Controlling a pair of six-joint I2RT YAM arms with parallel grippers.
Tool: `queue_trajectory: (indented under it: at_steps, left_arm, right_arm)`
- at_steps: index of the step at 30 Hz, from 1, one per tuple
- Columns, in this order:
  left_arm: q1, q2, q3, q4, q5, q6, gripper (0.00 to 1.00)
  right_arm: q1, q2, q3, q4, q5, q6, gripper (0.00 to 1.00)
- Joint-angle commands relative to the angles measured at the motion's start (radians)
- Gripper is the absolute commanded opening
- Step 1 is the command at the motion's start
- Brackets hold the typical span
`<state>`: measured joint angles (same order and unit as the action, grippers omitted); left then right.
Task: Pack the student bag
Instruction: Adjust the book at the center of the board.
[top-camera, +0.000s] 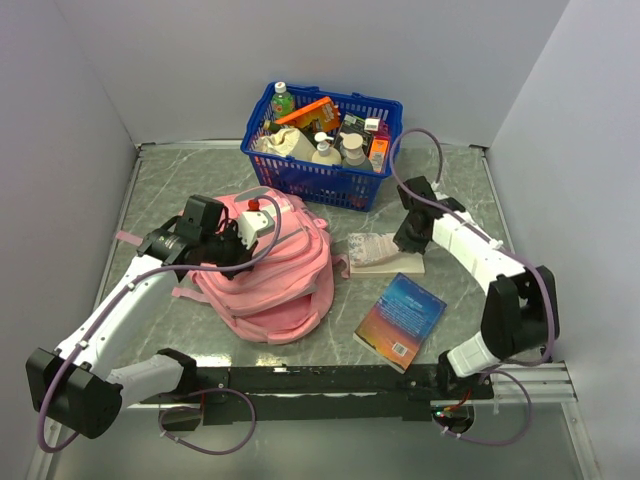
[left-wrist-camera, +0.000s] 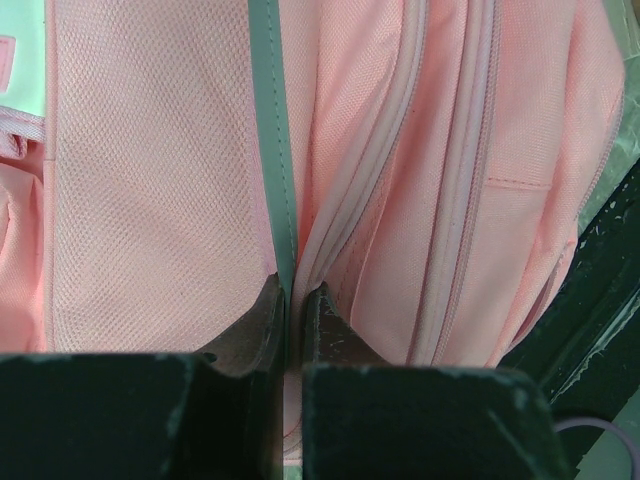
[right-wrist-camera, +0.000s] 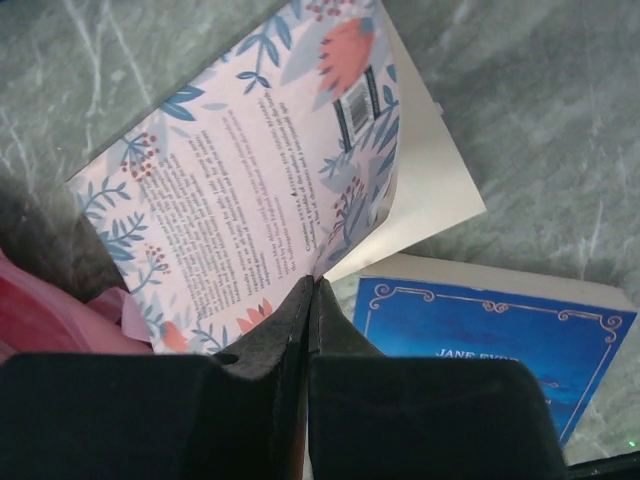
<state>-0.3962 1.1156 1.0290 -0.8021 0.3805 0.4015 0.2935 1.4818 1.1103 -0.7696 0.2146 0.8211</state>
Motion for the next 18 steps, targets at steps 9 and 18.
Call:
queue_trajectory:
  at_steps: [9,18]
  left_arm:
    - [0.026,-0.011,0.028,0.104,-0.078,-0.004,0.01]
    - [0.026,0.015,0.049,0.096,-0.055,-0.009,0.01]
  right_arm:
    - [-0.031,0.318,0.281,-0.085,-0.061,-0.073,0.22]
    - [-0.036,0.239,0.036,0.075,-0.207,-0.002,0.59]
